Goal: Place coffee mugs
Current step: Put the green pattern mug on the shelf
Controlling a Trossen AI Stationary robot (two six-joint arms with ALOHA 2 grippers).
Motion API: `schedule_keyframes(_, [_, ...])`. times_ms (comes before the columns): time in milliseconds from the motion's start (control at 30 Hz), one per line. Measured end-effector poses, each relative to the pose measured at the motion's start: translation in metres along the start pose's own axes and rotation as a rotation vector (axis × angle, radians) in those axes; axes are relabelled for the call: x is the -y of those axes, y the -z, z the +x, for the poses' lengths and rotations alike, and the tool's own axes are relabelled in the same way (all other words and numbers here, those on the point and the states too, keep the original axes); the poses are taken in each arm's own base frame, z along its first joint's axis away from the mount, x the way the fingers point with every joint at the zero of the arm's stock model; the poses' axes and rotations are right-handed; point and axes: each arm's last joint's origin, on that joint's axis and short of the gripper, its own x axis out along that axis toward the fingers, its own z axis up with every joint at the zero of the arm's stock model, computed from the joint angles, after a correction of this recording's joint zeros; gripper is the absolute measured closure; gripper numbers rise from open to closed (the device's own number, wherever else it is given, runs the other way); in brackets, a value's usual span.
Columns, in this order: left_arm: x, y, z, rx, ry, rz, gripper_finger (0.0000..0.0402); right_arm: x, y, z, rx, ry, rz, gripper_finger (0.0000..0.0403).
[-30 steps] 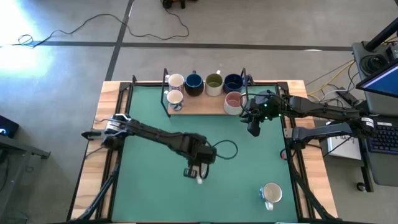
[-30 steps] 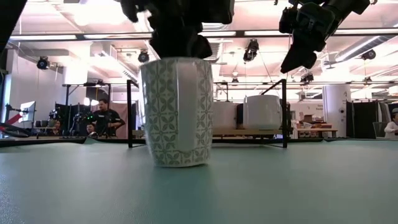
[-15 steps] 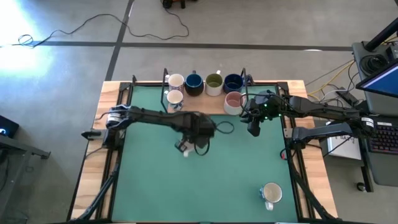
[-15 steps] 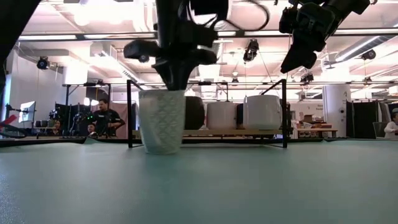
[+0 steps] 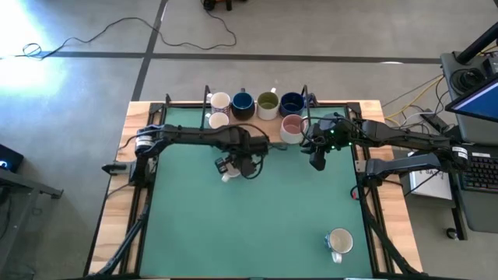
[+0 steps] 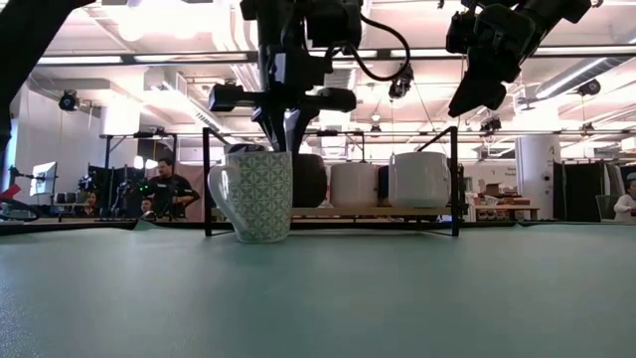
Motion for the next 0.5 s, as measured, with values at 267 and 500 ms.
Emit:
schedule_keyframes(267, [-0.0031,0.0022,0.0012,0.009,-0.014,0.043,0.0385,0.0000,0.0000,0.0000,0.000,0.000,0.000,0.0314])
schedule_keyframes(500, [-0.0040,0.0040,0.0014,0.006,-0.017,-0.038,0.0380,0.0000,0.0000,0.0000,0.000,0.000,0.000,0.0314])
